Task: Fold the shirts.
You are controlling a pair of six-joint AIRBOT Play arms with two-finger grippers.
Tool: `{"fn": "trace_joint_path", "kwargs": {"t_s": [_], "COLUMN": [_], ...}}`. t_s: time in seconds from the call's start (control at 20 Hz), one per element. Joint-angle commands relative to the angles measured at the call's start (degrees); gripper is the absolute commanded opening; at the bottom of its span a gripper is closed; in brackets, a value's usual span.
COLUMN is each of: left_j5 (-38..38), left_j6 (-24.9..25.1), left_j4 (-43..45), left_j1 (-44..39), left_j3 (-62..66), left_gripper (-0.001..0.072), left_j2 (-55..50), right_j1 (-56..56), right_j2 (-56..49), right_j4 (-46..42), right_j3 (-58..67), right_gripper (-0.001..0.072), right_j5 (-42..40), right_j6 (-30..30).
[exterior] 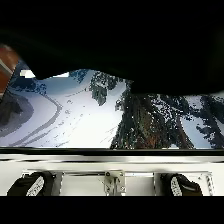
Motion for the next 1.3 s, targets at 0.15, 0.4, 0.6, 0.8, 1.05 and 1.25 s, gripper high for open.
{"fn": "trace_joint_path", "kwargs": {"t_s": [0.15, 0.4, 0.6, 0.8, 1.05, 1.25], "left_j5": [-24.2, -32.5, -32.4, -26.5, -10.2, 9.8], "left_j6": [-5.0, -5.0, -5.4, -5.3, -5.3, -5.1], "left_j4": [13.5, 14.3, 18.3, 23.2, 21.2, 13.3], "left_j1": [0.1, 0.1, 0.1, 0.1, 0.1, -0.2], "left_j3": [2.1, -6.3, -17.8, -35.8, -46.2, -46.2], "left_gripper": [0.0034, 0.0034, 0.0034, 0.0034, 0.0035, 0.0035], "left_j2": [5.2, 5.7, 5.7, 3.4, -9.1, -20.1], "right_j1": [0.0, 0.0, 0.0, 0.0, 0.1, 6.7], "right_j2": [8.2, 8.3, 4.4, 1.5, -10.2, -25.8], "right_j4": [-14.5, -19.1, -18.4, -16.2, 4.4, 20.2], "right_j3": [1.7, 1.7, -2.4, -24.8, -44.0, -43.8], "right_gripper": [0.0066, 0.0066, 0.0065, 0.0065, 0.0065, 0.0066], "right_j5": [20.3, 36.7, 53.8, 48.2, 5.4, -19.8], "right_j6": [10.6, 13.9, 15.0, 13.9, 8.4, -4.3]}}
